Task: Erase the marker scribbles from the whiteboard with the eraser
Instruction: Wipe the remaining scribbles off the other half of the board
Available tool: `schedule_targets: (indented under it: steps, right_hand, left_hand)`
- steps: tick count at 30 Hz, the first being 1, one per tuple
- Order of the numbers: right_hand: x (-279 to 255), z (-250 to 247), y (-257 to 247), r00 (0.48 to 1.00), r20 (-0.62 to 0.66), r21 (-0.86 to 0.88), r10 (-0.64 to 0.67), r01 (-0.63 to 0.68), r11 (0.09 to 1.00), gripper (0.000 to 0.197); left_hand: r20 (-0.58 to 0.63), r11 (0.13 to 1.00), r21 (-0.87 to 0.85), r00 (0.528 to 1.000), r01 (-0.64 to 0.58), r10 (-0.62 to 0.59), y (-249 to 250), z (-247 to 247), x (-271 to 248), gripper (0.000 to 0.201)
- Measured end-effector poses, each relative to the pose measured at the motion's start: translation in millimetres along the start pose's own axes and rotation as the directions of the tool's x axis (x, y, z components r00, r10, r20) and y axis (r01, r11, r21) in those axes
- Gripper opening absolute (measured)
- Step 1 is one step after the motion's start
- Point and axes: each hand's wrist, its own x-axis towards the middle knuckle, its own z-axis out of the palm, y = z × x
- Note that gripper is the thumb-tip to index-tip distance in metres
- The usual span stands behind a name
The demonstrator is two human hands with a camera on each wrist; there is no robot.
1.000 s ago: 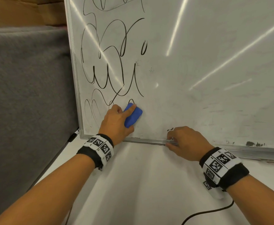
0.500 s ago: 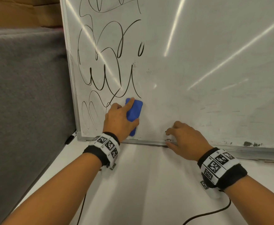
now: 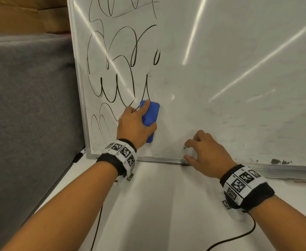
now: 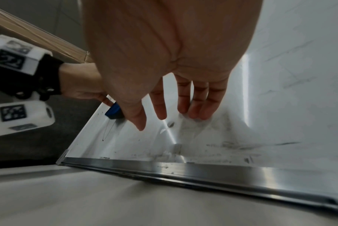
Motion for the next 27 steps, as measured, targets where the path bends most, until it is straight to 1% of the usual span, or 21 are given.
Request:
schedule_targets:
  steps: [2, 4, 8, 10, 14, 17, 20, 22, 25, 27]
  right_hand:
    - [0.1, -1.0, 0.9, 1.0, 0.0, -0.002, 0.009, -0.009, 1.0, 0.037]
    - [1.1, -2.7, 1.8, 1.0, -0.018, -0.004, 0.019, -0.019, 1.0, 0.038]
    - [14.8, -12.0, 0.0, 0.993, -0.111, -0.02, 0.04, -0.043, 0.999, 0.04]
    - [29.3, -24.2, -2.1, 0.981, -0.192, -0.042, 0.026, -0.035, 0.999, 0.04]
    - [65.4, -62.1, -5.8, 0.935, -0.354, -0.081, 0.009, -0.04, 0.996, 0.039]
    - [93.4, -94.5, -5.1, 0.915, -0.404, -0.107, 0.011, -0.059, 0.992, 0.04]
    - [119.1, -124.4, -2.9, 0.883, -0.47, -0.111, 0.008, -0.068, 0.991, 0.04]
    - [135.2, -142.6, -2.0, 0.866, -0.501, -0.121, 0.001, -0.072, 0.99, 0.039]
    - [158.8, -169.4, -4.8, 0.839, -0.545, -0.133, -0.006, -0.08, 0.988, 0.038]
    - [172.3, -184.6, -6.4, 0.83, -0.557, -0.137, -0.008, -0.083, 0.987, 0.039]
  left_hand:
    - [-0.044, 1.0, -0.024, 0.999, 0.007, -0.008, 6.9, -5.6, 16.5, 0.081]
    - [-0.051, 0.999, -0.038, 0.999, 0.006, -0.008, 11.8, -6.2, 21.9, 0.08]
    - [-0.016, 1.0, -0.013, 1.0, -0.019, 0.019, 11.5, -1.5, 14.0, 0.08]
    - [-0.026, 1.0, -0.013, 0.999, -0.023, 0.022, 11.6, -4.5, 19.7, 0.081]
    - [-0.102, 0.998, -0.057, 0.995, -0.018, 0.012, 21.7, -19.5, 52.0, 0.081]
    - [-0.114, 0.997, -0.079, 0.993, -0.018, 0.009, 33.4, -22.9, 67.3, 0.082]
    - [-0.11, 0.993, -0.122, 0.994, -0.004, -0.01, 38.9, -20.6, 68.1, 0.082]
    - [-0.115, 0.994, -0.108, 0.993, -0.007, -0.006, 41.1, -25.0, 75.0, 0.082]
    - [-0.164, 0.996, -0.088, 0.986, -0.004, -0.01, 50.8, -40.5, 100.1, 0.08]
    - [-0.176, 0.995, -0.098, 0.984, -0.014, -0.004, 58.7, -47.0, 115.4, 0.08]
